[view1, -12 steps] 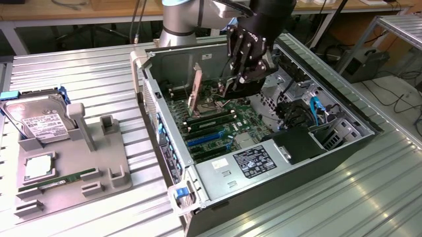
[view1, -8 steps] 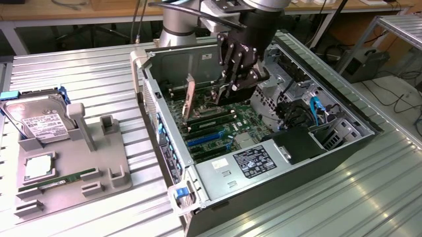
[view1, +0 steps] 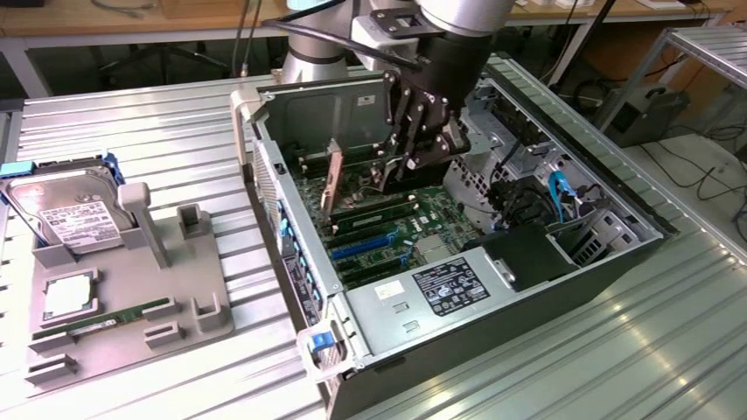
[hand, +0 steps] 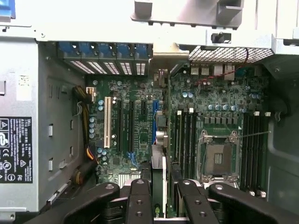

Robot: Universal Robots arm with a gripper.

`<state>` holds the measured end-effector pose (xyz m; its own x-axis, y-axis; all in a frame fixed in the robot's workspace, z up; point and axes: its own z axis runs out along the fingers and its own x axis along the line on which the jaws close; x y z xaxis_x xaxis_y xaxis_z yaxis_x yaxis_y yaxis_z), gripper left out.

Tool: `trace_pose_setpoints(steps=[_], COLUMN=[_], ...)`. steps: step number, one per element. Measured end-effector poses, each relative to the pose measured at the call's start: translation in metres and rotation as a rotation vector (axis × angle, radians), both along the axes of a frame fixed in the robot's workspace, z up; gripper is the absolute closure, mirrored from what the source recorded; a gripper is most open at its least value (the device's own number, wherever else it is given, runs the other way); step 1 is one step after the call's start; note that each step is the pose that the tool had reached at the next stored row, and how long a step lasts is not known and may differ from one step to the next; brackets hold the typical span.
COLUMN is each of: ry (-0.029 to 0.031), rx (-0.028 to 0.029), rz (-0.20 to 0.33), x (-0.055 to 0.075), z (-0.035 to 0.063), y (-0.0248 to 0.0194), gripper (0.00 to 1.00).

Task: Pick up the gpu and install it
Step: 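Insert the gpu into the slot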

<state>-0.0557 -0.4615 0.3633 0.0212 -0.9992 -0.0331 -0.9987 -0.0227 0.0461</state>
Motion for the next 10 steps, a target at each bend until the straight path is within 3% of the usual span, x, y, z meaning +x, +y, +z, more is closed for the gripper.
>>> trace_pose_setpoints(steps=[10], ry=[-0.0008], rx=[-0.0002], rz=[-0.002], x=[-0.001], z=[-0.0188], y=[0.0], gripper=[0.74])
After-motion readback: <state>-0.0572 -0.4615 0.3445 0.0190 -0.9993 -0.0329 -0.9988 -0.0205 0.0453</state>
